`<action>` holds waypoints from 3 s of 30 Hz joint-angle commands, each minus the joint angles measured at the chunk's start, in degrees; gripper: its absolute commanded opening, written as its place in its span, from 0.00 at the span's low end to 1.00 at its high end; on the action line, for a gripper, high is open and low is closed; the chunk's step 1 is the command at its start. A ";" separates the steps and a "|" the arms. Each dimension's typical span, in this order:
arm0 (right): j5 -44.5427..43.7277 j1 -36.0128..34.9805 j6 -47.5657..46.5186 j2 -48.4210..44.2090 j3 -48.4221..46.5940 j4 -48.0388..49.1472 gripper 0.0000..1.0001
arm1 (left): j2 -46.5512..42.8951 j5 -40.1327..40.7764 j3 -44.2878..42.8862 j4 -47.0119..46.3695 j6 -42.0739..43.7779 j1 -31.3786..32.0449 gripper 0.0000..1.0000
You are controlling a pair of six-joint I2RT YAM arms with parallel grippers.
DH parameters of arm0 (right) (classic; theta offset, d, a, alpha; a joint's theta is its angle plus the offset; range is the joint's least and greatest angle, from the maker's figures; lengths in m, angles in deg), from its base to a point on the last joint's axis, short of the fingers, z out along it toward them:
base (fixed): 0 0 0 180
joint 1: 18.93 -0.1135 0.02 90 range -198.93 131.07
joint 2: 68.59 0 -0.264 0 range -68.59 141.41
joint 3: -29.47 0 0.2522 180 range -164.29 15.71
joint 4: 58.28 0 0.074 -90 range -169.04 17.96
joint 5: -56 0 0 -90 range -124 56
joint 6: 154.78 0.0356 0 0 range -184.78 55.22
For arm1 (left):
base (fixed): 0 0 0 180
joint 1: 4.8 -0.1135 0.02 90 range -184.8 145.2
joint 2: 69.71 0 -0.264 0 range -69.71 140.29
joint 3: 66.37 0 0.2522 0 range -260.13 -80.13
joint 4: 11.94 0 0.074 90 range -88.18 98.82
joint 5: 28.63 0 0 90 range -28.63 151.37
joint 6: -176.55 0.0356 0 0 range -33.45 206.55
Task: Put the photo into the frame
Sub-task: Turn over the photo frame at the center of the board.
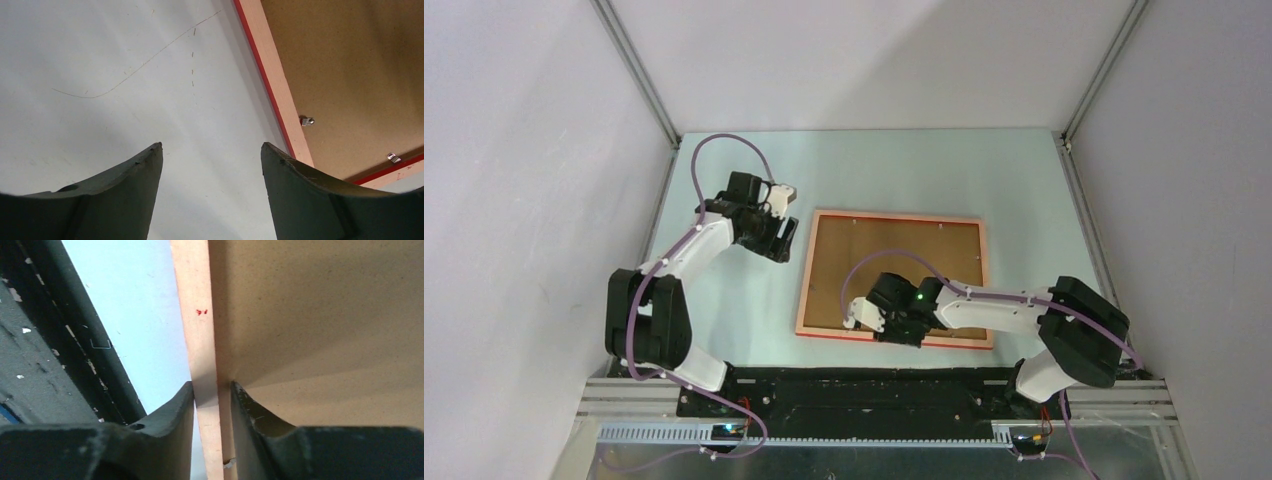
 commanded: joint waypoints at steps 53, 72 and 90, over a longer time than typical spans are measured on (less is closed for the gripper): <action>42.01 29.26 -7.01 4.34 -42.81 -40.50 0.00 | -17.98 22.33 3.58 -10.67 30.66 42.65 0.94; 38.89 34.15 -5.59 1.08 -45.18 -41.35 0.27 | -13.50 26.53 -1.02 -10.67 32.32 44.82 0.08; 18.05 33.51 -10.87 -23.59 -31.78 -30.16 1.00 | -21.03 24.92 -8.87 6.47 30.62 44.87 0.00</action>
